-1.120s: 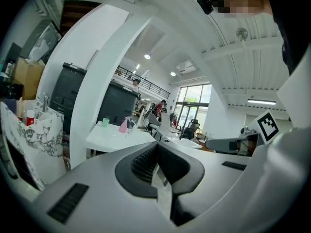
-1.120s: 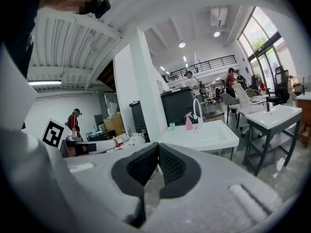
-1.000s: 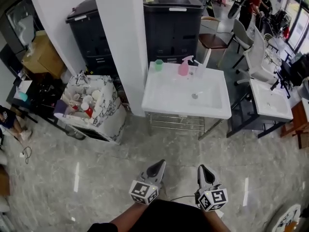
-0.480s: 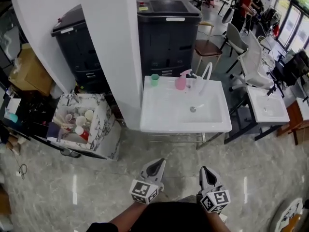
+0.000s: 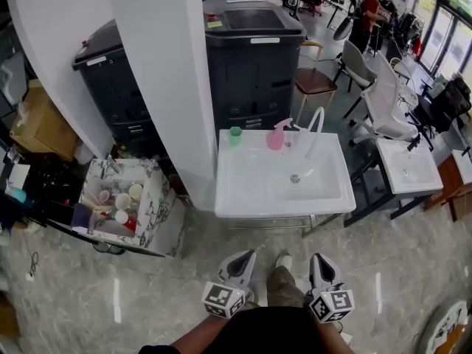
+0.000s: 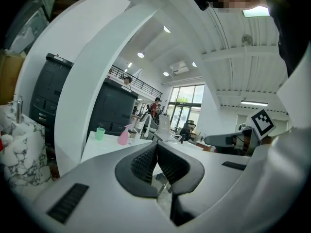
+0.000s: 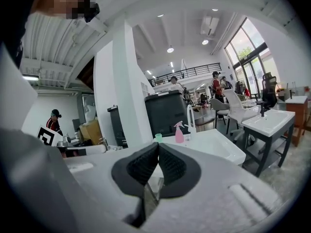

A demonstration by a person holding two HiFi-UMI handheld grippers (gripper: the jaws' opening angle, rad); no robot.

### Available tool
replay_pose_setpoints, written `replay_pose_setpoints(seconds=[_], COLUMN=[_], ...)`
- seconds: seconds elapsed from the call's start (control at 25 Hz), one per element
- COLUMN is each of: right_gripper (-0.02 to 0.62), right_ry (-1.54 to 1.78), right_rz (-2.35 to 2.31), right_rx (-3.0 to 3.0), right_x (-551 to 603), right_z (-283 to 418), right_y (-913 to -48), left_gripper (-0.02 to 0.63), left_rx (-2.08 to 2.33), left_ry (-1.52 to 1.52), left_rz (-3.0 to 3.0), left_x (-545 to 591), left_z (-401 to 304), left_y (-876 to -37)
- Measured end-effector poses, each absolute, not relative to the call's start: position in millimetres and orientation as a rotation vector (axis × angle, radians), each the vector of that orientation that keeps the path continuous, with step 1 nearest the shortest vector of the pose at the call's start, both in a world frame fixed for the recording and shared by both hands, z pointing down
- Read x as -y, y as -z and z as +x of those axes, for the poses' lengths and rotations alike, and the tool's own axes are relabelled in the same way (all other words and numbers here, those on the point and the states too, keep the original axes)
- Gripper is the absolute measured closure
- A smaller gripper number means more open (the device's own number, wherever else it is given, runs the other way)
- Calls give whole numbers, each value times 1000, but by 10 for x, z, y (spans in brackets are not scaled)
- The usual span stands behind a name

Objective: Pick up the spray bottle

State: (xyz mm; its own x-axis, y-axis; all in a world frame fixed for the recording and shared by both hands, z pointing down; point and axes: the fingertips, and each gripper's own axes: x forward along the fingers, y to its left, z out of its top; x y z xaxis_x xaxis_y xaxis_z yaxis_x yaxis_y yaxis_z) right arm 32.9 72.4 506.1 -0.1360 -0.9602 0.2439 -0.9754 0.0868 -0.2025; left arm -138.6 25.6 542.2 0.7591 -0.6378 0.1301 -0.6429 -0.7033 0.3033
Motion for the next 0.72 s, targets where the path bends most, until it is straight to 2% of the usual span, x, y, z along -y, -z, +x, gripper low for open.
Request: replay_pose_setpoints(seconds=[0.36, 0.72], right_gripper=[595, 595], right_ry=[-566, -599], right_rz=[1970, 1911], right_rx=[2341, 2400], right_x=[-194, 828], right_z=[365, 774], right_y=[-5260, -5378], left_gripper=[589, 589], left_rx=[1044, 1081], left_ry=[19, -102], left_rz=[2556, 2565], left_x=[158, 1185], left_z=[-1312, -819], left_y=[-5394, -5482])
